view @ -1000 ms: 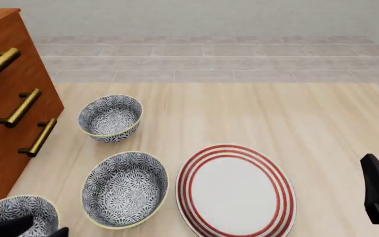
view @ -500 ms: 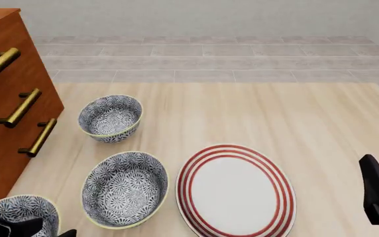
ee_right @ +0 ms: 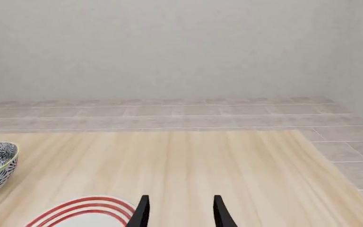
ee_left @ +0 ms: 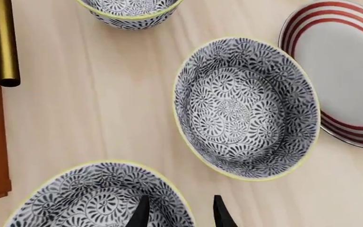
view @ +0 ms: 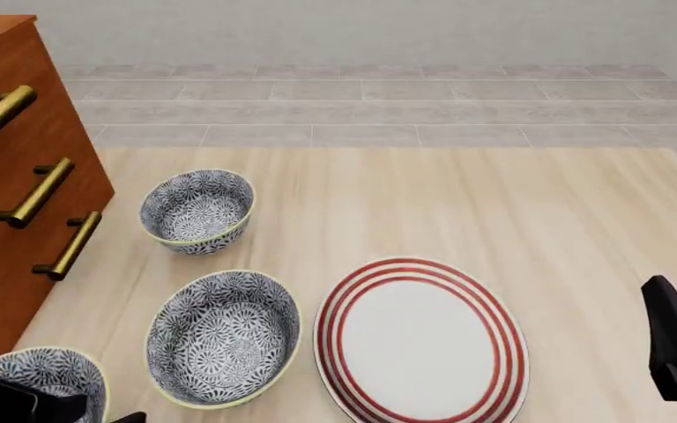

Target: Put the bowl at the front on the plate.

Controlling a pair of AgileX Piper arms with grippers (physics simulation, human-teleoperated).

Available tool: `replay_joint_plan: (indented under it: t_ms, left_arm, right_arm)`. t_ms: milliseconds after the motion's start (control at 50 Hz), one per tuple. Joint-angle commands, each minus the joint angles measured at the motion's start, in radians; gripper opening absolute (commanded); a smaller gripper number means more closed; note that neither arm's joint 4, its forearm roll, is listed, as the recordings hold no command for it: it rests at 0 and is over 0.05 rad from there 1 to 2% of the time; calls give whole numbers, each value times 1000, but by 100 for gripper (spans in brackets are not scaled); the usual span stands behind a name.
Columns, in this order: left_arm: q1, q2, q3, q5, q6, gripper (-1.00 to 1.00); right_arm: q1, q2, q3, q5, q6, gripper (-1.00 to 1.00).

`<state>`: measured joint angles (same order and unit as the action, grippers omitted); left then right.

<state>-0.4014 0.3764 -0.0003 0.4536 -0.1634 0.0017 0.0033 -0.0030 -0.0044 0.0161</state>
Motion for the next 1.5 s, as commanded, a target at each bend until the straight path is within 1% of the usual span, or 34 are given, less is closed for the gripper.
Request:
replay_joint_plan:
  t_ms: [20, 160, 240, 280, 400, 440, 500, 560, 580, 600, 620, 640, 680, 720, 800, 860, 920, 980, 1060, 1100, 1120, 1140, 1200, 1300, 1320, 1360, 1440, 1460, 1480, 1500]
  left_arm:
    - [-13, 83, 0, -56, -31, 100]
    - [-11, 127, 0, -83, -41, 100]
    - [2, 126, 0, -74, -30, 100]
    - [14, 123, 0, -66, -13, 100]
    - [19, 148, 0, -72, -16, 100]
    - [17, 169, 0, -83, -26, 100]
    - [22, 237, 0, -124, -34, 100]
    - [59, 285, 0, -148, -11, 100]
    - [118, 352, 0, -192, 46, -100]
    - [127, 354, 0, -198, 57, -100]
    - [129, 485, 0, -301, 83, -100]
    - [129, 531, 0, -343, 66, -100]
    - [120, 499, 0, -317, 67, -100]
    - [120, 548, 0, -357, 69, -100]
    - [125, 596, 0, -398, 79, -100]
    - [127, 557, 0, -365, 83, -100]
    - [130, 480, 0, -302, 92, -100]
    - [158, 354, 0, -204, 123, -100]
    - [209, 297, 0, -176, 163, -100]
    - [219, 292, 0, -182, 169, -100]
    - [239, 260, 0, -167, 186, -100]
    - [239, 256, 0, -163, 186, -100]
    - [267, 201, 0, -146, 216, -100]
    - [287, 175, 0, -159, 237, -100]
    - [295, 182, 0, -176, 242, -100]
    - [300, 165, -16, -168, 246, -100]
    - [314, 88, -93, -69, 254, -100]
    - [314, 83, -116, -54, 250, -100]
    - [314, 82, -116, -53, 250, -100]
    - [316, 69, -142, -35, 252, -100]
  right_arm:
    - [-3, 0, 1, -2, 5, 100]
    - [-6, 0, 0, -3, 8, 100]
    - [-7, -1, 0, -4, 9, 100]
    - [-6, -1, -1, -3, 10, 100]
    - [-7, -1, 1, -5, 11, 100]
    - [-8, -2, 1, -5, 11, 100]
    - [-8, -2, 1, -6, 12, 100]
    - [-8, -2, 1, -5, 11, 100]
    - [-8, -2, 1, -5, 11, 100]
    - [-8, -1, 1, -5, 12, 100]
    - [-8, -2, 1, -5, 11, 100]
    - [-8, -2, 1, -5, 11, 100]
    - [-7, -1, 1, -5, 10, 100]
    - [-8, -1, 1, -5, 11, 100]
    - [-8, -1, 1, -5, 11, 100]
    - [-7, -2, 1, -5, 10, 100]
    - [-15, -2, 1, -5, 16, 100]
    - [-14, -2, 1, -5, 16, 100]
    - [-15, -2, 1, -5, 17, 100]
    - [-16, -2, 0, -6, 18, 100]
    - [-16, -2, 0, -6, 19, 100]
    - [-16, -2, 0, -6, 19, 100]
    - [-15, -2, 1, -7, 19, 100]
    - [-16, -2, 0, -7, 20, 100]
    - [-16, -2, 0, -7, 20, 100]
    - [-15, -2, 0, -7, 20, 100]
    - [-13, -1, -1, -5, 19, 100]
    - [-13, -1, -1, -4, 19, 100]
    - [-13, -1, -1, -4, 19, 100]
    - [-12, -1, -1, -4, 19, 100]
